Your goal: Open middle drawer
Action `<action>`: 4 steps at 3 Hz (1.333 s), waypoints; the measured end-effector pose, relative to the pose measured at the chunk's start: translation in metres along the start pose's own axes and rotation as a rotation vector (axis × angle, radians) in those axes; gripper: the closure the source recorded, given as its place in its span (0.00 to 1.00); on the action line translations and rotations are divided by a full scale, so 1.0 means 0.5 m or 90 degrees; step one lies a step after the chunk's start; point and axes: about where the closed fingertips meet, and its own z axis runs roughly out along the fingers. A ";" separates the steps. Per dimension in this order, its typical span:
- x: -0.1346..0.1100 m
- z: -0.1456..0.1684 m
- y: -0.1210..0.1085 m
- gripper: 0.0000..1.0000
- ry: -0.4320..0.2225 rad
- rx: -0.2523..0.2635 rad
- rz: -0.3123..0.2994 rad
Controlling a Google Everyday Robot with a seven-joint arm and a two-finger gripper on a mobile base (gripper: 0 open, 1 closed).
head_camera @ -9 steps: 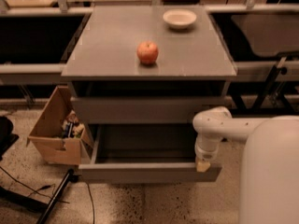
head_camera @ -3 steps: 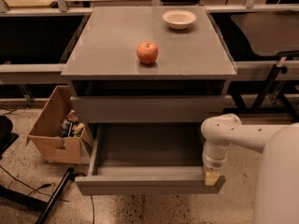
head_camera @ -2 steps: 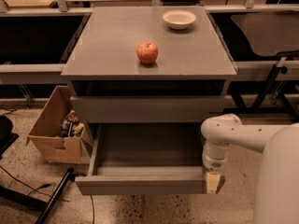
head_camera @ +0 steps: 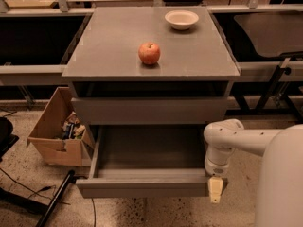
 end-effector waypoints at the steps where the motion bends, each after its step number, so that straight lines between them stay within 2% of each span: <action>1: -0.012 0.024 0.074 0.15 -0.029 -0.036 0.028; 2: -0.047 0.026 0.206 0.46 -0.031 -0.090 0.037; 3: -0.047 0.024 0.206 0.70 -0.031 -0.091 0.038; 4: -0.035 0.010 0.305 0.93 -0.017 -0.141 0.067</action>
Offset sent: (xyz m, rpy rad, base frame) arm -0.1792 0.0778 0.0401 0.0642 0.2246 -0.0905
